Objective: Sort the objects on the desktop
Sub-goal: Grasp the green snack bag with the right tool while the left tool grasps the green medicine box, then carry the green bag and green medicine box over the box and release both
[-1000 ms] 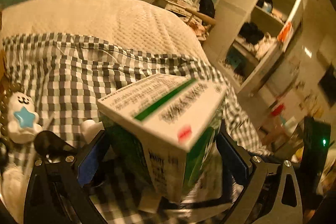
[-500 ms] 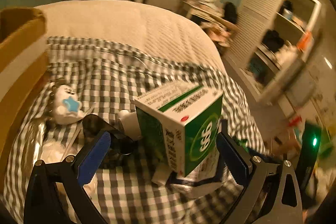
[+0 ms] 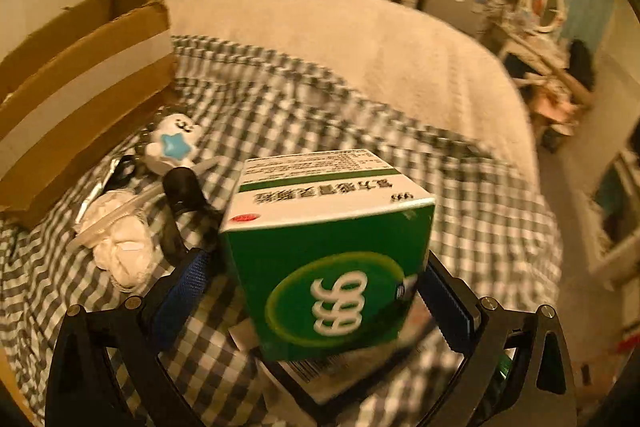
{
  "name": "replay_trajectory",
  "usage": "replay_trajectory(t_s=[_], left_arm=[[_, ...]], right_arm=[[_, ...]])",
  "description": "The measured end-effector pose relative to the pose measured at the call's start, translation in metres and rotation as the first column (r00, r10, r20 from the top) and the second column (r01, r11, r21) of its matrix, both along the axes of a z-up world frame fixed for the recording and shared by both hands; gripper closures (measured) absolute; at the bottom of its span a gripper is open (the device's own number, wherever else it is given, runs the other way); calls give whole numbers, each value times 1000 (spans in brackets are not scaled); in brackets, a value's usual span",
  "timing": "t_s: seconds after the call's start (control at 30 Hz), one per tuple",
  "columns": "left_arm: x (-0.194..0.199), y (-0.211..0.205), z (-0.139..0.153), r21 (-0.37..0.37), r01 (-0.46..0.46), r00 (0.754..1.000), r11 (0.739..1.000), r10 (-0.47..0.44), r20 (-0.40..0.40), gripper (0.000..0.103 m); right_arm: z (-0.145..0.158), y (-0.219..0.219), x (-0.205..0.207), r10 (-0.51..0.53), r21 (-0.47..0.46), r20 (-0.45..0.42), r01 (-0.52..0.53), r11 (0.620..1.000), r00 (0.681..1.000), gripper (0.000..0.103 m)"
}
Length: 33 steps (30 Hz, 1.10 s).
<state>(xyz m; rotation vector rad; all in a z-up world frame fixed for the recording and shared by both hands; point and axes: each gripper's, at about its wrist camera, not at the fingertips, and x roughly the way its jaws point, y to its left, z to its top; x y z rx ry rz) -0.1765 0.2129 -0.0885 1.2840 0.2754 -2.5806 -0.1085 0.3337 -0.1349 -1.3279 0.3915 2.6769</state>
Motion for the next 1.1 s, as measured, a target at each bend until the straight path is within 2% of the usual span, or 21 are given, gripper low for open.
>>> replay_trajectory(t_s=[0.07, 0.13, 0.27, 0.37, 0.5, 0.63, 0.77, 0.83, 0.9, 1.03, 1.1], left_arm=[[-9, -8, -8, 5, 9, 1000, 1000, -9, -6, 0], [-10, -18, -7, 54, 72, 996, 996, -69, -65, 16], [-10, -35, 2, 82, 178, 980, 981, -169, -109, 18], [6, -48, 28, 135, 260, 951, 956, -230, -205, 18], [25, -60, 74, 9, 367, 901, 930, -353, -252, 18], [48, -109, 123, -18, 403, 867, 915, -388, -312, 18], [67, -166, 154, -114, 399, 854, 910, -414, -315, 18], [74, -197, 163, -155, 387, 850, 909, -417, -323, 17], [79, -235, 165, -135, 356, 858, 925, -380, -346, 17], [78, -295, 160, -15, 293, 876, 956, -274, -397, 17], [70, -319, 159, -51, 266, 885, 963, -265, -383, 17]], right_arm=[[-2, 3, -1, 4, -4, -1, -4, 1000, 1000, 64], [-3, 8, -2, 3, -16, -9, -3, 1000, 1000, 64], [4, 12, 1, -1, -34, -50, -1, 999, 999, 64], [16, 13, 5, 1, -51, -99, -6, 999, 995, 64], [35, 7, 9, 28, -63, -140, -37, 997, 990, 64], [68, -16, 20, 100, -86, -213, -121, 989, 972, 64], [102, -51, 30, 196, -97, -271, -229, 969, 942, 64], [119, -77, 26, 265, -122, -286, -309, 943, 921, 64], [139, -112, 19, 333, -100, -298, -376, 921, 895, 64], [177, -197, -1, 467, -36, -328, -505, 863, 821, 64], [190, -247, -17, 523, -24, -345, -564, 825, 780, 64]])
